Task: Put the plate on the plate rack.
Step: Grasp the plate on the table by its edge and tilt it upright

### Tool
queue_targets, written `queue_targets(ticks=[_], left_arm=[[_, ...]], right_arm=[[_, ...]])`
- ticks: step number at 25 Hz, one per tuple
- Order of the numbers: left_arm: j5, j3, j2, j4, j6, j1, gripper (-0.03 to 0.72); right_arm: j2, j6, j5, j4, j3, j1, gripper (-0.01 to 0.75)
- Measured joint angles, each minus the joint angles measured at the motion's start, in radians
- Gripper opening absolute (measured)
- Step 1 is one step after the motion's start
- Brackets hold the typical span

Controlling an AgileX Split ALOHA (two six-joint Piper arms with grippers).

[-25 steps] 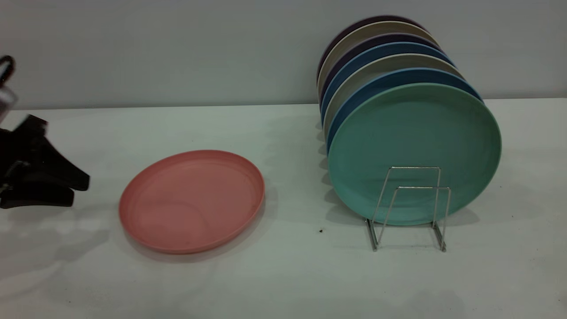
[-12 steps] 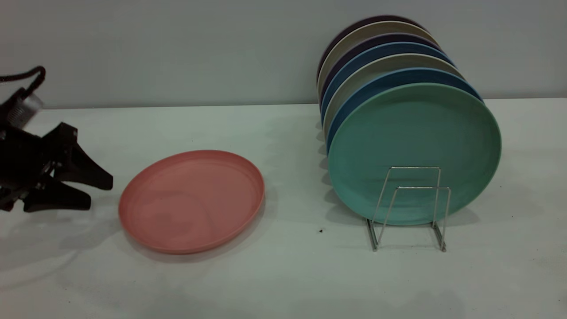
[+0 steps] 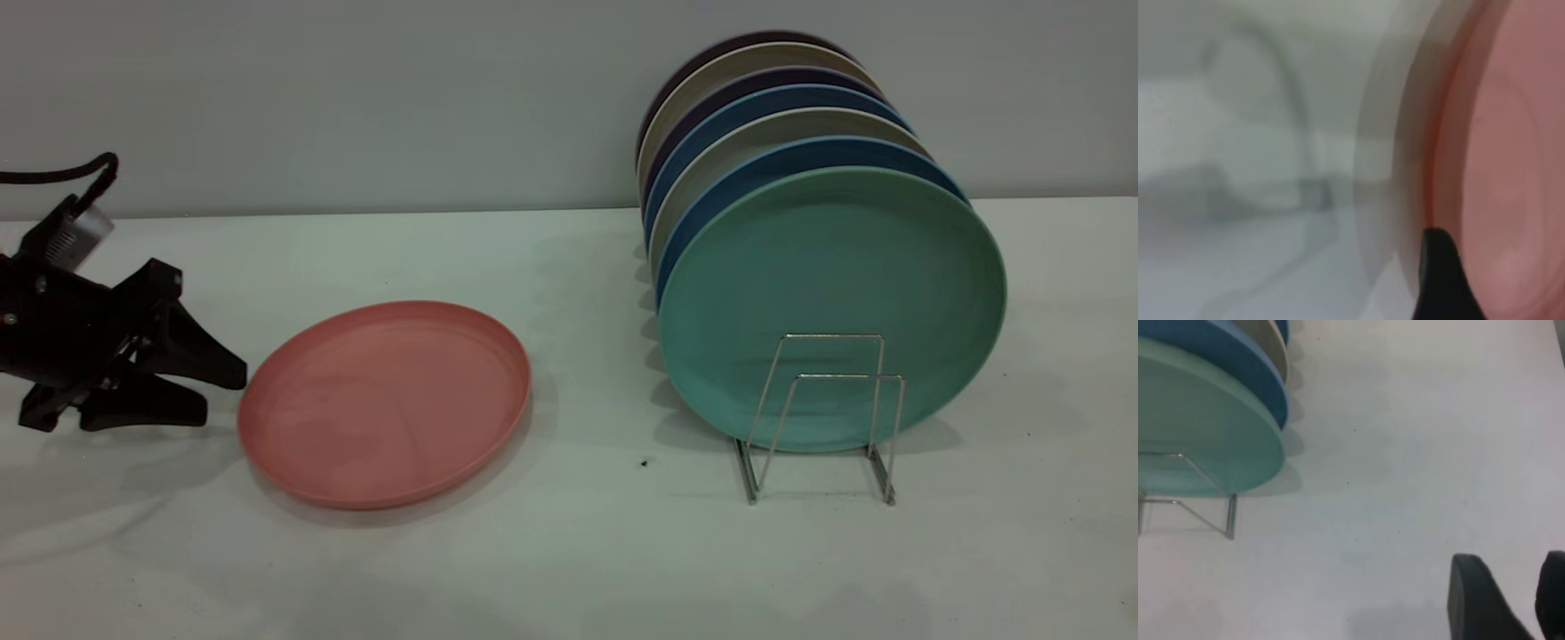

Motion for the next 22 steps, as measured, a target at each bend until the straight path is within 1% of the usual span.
queue_targets(ticks=[7,15,19,22], left_arm=[[-0.068,0.0,0.005,-0.008,0.001,-0.046,0.464],[-0.063,-0.028,0.065,-0.022,0.001,-0.051,0.464],[-0.062,-0.03,0.078,-0.044,0.002,-0.053,0.438],[-0.062,-0.03,0.078,-0.049,0.008,-0.054,0.387]], right_arm=[[0.0,0.001,0.0,0.001,0.0,0.0,0.239],[0.0,0.0,-0.002,0.001,0.0,0.0,0.239],[0.0,0.0,-0.003,0.001,0.0,0.0,0.239],[0.0,0.0,-0.006,0.001,0.0,0.0,0.239]])
